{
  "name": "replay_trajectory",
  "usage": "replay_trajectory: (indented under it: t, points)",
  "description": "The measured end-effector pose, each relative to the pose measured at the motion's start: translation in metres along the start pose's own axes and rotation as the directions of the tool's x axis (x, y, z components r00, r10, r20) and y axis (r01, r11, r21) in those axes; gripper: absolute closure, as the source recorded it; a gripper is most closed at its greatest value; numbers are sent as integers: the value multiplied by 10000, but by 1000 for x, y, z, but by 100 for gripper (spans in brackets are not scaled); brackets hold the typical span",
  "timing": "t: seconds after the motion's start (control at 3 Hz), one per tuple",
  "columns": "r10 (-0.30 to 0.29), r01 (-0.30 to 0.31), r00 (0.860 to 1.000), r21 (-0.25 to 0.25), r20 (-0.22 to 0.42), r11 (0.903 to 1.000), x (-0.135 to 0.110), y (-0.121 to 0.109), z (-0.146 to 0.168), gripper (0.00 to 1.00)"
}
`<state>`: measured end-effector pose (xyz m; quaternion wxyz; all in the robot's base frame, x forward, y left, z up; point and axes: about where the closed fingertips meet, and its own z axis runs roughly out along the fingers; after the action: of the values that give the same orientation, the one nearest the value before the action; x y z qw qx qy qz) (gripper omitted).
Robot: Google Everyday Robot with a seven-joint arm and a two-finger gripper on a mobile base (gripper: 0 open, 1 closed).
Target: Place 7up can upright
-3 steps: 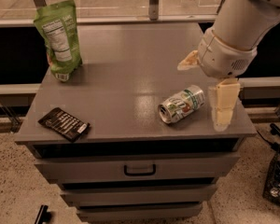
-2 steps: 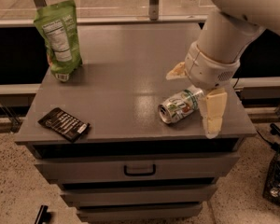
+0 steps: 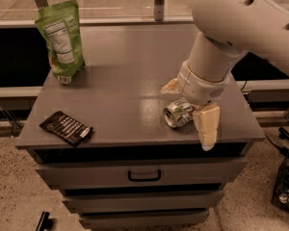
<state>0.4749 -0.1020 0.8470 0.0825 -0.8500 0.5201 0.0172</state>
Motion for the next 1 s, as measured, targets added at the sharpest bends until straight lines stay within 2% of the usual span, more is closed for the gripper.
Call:
replay_trajectory:
  t: [0.67, 1.0]
  points:
    - [-600, 599, 9981, 100, 106, 9982, -15, -9, 11, 0]
    - [-637, 637, 9979, 29, -99, 9980, -19, -14, 14, 0]
